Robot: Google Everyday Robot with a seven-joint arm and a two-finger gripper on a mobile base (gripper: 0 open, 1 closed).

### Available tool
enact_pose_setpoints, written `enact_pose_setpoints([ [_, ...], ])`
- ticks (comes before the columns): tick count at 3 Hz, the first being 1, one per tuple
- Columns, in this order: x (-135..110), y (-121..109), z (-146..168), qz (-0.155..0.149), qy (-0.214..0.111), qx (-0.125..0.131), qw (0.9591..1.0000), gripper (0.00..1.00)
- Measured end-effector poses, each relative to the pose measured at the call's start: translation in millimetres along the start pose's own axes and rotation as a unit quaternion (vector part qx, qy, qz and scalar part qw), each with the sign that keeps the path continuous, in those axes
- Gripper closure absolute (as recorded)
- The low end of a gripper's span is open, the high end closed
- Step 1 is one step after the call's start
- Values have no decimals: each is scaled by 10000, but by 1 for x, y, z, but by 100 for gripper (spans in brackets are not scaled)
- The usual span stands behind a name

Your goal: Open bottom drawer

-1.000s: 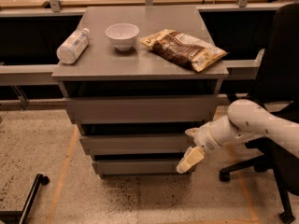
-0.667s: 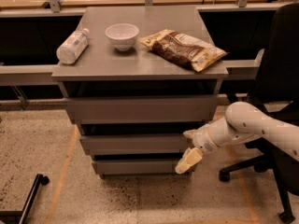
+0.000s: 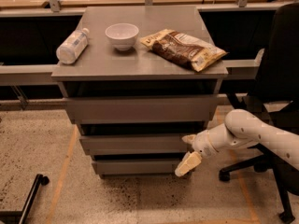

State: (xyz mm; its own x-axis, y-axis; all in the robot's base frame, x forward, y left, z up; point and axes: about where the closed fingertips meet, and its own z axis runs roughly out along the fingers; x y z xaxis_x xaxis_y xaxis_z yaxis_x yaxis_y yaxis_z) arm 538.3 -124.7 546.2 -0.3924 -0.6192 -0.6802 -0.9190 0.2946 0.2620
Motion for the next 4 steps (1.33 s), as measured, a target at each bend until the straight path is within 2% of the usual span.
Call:
enact_pose_setpoints([
  [1, 0, 0, 1, 3, -2, -5, 10000, 0],
  [2, 15, 4, 14, 192, 493, -87, 9986, 0],
  [4, 38, -10, 63, 412, 528, -440, 9968, 0],
])
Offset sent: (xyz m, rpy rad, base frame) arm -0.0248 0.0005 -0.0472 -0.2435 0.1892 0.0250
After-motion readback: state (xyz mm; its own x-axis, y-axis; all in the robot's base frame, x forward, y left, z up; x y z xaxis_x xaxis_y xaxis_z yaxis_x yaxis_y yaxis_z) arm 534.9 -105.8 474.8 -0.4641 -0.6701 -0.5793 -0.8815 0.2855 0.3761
